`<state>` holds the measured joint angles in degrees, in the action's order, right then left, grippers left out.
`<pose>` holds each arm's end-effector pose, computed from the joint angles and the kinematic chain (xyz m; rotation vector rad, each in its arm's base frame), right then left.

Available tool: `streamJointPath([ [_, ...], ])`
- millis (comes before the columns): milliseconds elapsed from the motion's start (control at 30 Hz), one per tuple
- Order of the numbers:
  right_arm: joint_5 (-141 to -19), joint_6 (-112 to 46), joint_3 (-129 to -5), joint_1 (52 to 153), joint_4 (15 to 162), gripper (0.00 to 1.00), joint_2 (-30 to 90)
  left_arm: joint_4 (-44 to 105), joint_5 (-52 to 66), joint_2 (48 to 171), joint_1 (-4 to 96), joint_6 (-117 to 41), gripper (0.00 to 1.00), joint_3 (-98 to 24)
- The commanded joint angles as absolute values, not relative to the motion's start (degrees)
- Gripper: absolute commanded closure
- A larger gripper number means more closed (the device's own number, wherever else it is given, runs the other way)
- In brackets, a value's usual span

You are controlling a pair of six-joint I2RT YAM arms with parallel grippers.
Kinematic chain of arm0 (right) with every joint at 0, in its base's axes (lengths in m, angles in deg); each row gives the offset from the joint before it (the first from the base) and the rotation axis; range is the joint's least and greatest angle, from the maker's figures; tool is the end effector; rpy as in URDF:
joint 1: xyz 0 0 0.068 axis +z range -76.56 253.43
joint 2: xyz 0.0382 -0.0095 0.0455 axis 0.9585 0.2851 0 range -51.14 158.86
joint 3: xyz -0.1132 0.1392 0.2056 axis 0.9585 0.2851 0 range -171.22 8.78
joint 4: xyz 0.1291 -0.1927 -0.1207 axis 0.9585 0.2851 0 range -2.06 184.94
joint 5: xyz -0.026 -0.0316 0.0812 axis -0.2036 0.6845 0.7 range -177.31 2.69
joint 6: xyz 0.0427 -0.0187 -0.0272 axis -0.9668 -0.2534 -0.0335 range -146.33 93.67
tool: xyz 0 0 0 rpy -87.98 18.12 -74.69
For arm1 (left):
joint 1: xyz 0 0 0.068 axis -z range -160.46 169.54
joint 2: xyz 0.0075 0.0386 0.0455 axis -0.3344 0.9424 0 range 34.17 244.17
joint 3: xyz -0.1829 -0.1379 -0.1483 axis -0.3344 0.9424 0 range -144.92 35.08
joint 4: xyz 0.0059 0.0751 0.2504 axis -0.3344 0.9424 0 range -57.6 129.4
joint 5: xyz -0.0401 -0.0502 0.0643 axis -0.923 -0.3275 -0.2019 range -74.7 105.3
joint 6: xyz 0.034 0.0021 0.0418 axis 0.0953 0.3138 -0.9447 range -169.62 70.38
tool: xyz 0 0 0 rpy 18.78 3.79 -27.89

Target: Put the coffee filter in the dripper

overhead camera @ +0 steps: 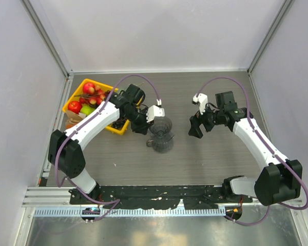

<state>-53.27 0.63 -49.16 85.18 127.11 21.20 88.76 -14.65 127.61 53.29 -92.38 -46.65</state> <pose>0.2442 0.0711 0.2790 -1.0115 2.1590 0.6165 0.2620 -0.1965 0.2889 1.7465 1.9935 -0.6655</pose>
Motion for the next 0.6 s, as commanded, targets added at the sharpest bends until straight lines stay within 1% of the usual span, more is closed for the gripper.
streamJointPath([
  [0,-52.59,0.74,-49.76,85.04,127.22,0.05,18.83,87.42,-14.67,127.59,54.16,-94.88,1.0,-49.65],
  [567,-53.74,1.18,-49.41,84.95,127.4,0.05,18.39,84.96,-13.26,128.03,56.18,-94.88,1.0,-47.09],
])
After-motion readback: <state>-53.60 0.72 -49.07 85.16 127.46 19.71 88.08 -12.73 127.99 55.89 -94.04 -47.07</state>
